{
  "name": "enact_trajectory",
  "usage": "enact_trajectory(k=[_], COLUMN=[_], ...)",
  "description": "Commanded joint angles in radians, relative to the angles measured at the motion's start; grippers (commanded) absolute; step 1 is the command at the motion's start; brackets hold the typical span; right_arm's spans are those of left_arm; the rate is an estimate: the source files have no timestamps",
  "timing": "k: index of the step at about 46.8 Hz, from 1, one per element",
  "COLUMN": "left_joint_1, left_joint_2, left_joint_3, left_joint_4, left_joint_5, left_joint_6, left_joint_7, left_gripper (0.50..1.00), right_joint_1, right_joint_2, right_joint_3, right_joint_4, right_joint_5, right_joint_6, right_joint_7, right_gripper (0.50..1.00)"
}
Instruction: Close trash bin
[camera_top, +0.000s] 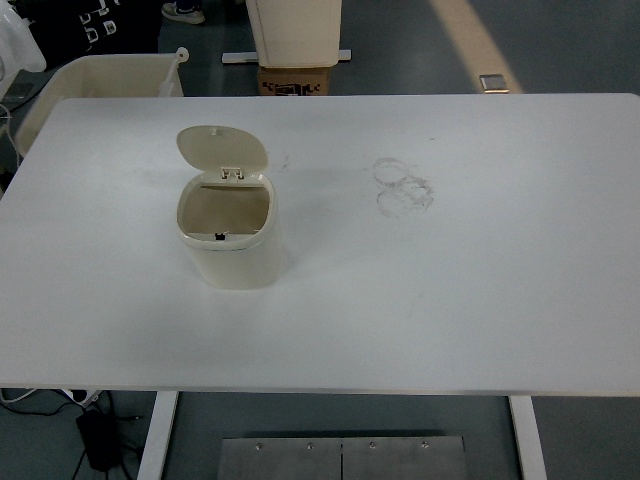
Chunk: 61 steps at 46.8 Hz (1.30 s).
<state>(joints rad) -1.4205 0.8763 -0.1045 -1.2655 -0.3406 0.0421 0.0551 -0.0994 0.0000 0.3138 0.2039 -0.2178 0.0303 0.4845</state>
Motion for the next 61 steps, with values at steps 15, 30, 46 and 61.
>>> enact_trajectory(k=[15,30,46,61], left_joint_1=[-0.415,-0.574,-0.681,-0.735], left_joint_2=[-0.114,-0.212,-0.324,-0.375], left_joint_3=[0.503,0.666,0.870,0.965], left_joint_4=[-0.126,-0.169,-0.242,-0.290], left_joint_5=[0.002,0.003,0.005,0.006], left_joint_6=[-0.004,-0.013,-0.014,-0.018], left_joint_7=[0.022,0.023,0.023,0.023], left_gripper=[1.000,1.000,1.000,1.000], right_joint_1=[0.000,0.000,0.000,0.000], right_joint_2=[0.000,0.000,0.000,0.000], right_joint_3=[0.001,0.001,-0.001,-0.001], right_joint_4=[0.000,0.000,0.000,0.000], right_joint_5=[0.000,0.000,0.000,0.000], right_joint_6=[0.000,0.000,0.000,0.000], right_joint_7=[0.000,0.000,0.000,0.000], right_gripper=[0.991,0.991,0.991,0.991])
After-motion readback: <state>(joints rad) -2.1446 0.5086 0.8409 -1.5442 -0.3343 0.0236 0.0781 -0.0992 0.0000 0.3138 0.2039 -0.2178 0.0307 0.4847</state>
